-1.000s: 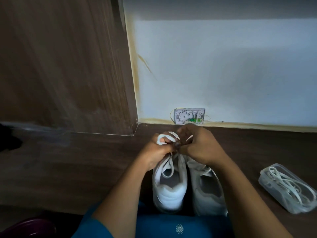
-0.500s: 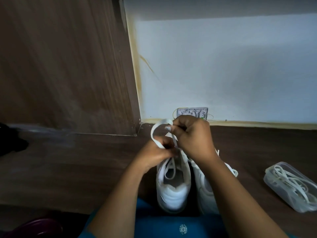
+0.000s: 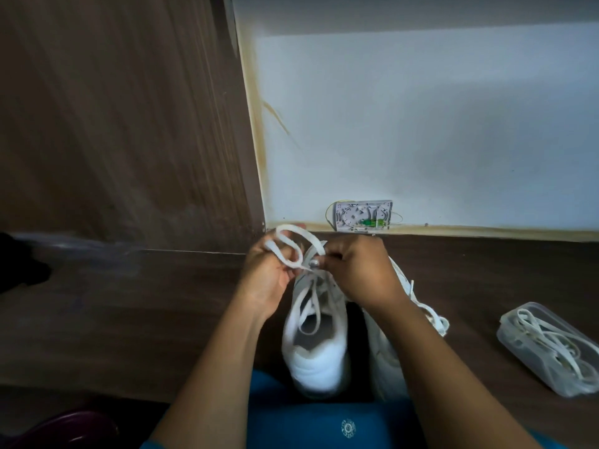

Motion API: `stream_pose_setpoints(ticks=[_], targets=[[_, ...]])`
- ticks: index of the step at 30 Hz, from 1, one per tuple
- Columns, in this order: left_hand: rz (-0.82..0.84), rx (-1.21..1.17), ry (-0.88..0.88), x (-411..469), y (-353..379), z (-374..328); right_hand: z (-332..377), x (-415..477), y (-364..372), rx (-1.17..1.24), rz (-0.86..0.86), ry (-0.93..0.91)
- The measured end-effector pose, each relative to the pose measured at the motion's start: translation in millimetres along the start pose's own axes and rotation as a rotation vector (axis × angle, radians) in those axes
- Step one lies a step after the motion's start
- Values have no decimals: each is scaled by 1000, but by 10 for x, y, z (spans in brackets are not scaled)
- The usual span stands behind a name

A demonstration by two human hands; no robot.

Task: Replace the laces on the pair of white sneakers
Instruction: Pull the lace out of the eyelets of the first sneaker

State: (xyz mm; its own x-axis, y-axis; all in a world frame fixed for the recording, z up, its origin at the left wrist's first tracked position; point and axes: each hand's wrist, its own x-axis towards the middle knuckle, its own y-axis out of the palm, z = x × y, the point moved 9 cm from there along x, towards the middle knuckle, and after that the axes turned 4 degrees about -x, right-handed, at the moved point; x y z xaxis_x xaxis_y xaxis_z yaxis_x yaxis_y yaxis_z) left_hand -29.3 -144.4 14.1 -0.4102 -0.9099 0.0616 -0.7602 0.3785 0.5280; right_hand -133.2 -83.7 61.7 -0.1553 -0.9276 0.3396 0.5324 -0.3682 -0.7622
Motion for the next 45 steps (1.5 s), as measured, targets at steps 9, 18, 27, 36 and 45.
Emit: stream_pose_setpoints(ticks=[9,18,27,36,45], targets=[[199,606,-103,-106,202,355,-182,-26,-21,120,-77,133],[-67,674,-219,-29,-83,402,-348,-184,256,-44,372,258],[-375,474,-139,-96,-294,130,-495,-158,-2,-150,173,309],[-116,1145,-76,-141,73,52,-302,-83,130,-123,243,121],[87,1150,-255,-161,30,372,-276,7,132,-308,208,48]])
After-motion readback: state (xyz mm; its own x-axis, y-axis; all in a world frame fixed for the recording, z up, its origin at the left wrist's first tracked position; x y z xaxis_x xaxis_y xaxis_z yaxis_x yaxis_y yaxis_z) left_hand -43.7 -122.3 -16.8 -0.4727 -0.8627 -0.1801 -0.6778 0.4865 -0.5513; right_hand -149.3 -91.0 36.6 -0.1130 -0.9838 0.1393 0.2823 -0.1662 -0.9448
